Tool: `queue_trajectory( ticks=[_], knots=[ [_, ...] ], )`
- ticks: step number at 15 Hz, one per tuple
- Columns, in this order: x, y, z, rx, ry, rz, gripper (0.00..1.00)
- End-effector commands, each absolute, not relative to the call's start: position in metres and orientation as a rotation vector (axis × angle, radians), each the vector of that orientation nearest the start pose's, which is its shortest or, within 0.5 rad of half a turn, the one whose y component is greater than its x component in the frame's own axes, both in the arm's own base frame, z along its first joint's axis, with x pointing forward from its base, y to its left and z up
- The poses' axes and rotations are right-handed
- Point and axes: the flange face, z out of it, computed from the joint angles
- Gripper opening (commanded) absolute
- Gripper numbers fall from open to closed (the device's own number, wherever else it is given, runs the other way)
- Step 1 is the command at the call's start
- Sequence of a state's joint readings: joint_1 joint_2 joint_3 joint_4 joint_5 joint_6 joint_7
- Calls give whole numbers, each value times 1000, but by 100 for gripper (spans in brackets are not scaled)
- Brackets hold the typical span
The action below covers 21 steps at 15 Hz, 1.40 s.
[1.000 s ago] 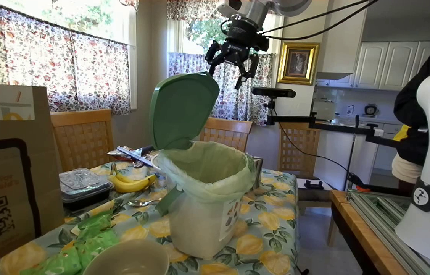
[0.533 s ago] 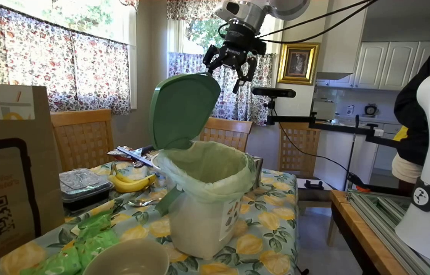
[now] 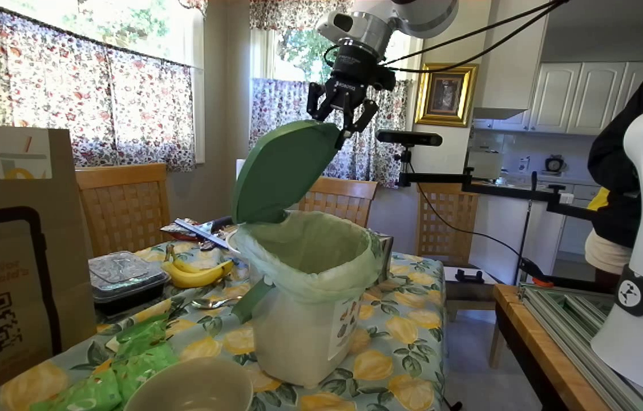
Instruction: Close the bin completely
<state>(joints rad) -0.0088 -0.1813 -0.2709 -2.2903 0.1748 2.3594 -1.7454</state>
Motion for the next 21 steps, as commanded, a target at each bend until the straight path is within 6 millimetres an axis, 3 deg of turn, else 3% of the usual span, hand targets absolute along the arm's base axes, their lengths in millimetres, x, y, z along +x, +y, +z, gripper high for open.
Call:
queue_trajectory(
  ticks=[1,4,6,14,21],
  knots=[
    [493,-145,450,-2475,-2046,-483,25],
    [494,-146,452,-2487,-2043,-490,6],
    [494,-146,455,-2498,-2018,-492,0],
    [496,-139,445,-2722,-1740,-464,3],
    [492,-120,437,-2812,-1710,-334,3]
  ],
)
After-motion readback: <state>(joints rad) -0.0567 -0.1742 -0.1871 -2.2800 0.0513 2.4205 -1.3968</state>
